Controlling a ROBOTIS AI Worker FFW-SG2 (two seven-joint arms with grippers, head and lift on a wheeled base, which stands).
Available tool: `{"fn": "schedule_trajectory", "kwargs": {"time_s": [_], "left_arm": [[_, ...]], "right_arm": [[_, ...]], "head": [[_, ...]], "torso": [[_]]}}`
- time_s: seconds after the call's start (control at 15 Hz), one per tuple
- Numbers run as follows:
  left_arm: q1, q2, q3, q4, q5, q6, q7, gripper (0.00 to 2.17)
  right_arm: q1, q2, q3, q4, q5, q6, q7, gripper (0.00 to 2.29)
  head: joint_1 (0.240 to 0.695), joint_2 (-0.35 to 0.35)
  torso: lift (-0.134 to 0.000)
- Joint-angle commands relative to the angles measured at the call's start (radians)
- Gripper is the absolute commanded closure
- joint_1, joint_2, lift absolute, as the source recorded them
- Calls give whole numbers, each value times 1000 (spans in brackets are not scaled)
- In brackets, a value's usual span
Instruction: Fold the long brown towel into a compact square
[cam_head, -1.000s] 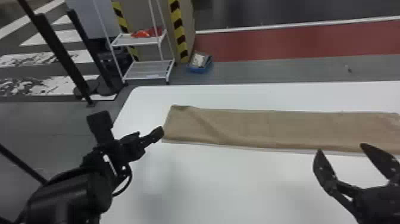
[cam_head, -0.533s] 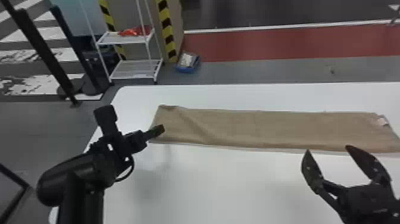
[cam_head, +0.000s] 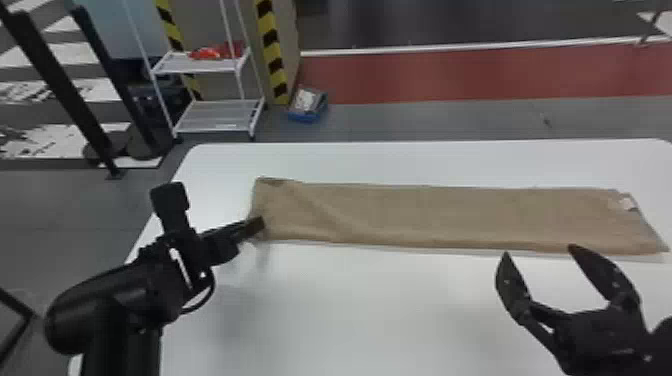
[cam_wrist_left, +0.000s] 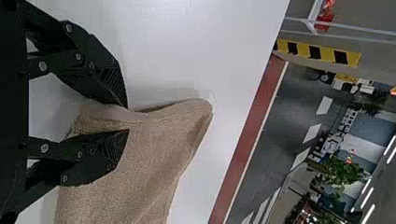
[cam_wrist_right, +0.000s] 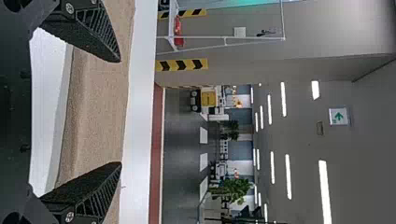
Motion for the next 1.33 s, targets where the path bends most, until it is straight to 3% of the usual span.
{"fn": "schedule_trajectory", "kwargs": {"time_s": [0.0, 0.2, 0.53, 0.8, 0.87, 1.07, 1.27], "left_arm": [[36, 0, 7, -70, 8, 15, -44, 2148], [125, 0, 39, -219, 37, 34, -117, 2148], [240, 2, 203, -348, 74, 71, -234, 2148], [245, 14, 375, -354, 134, 92, -277, 2148], [242, 22, 398, -358, 164, 163, -277, 2148], [237, 11, 368, -486, 210, 301, -235, 2148], [211, 4, 130, -627, 190, 396, -111, 2148]], "right_arm": [[-1, 2, 0, 2, 0, -3, 0, 97], [-1, 2, -2, 4, 0, -3, 0, 100], [-4, 0, 2, 5, 0, -3, 1, 100], [-5, -5, 11, 5, 0, -3, 0, 100], [-5, -5, 12, 4, 0, -6, 0, 100], [-5, -3, 18, 4, 0, -6, 0, 100], [-2, -1, 23, -1, 0, -12, 1, 100]], "head": [[695, 124], [695, 116], [695, 142], [695, 234], [695, 254], [695, 301], [695, 267]], "torso": [[-123], [-123], [-123], [-123], [-123], [-123], [-123]]}}
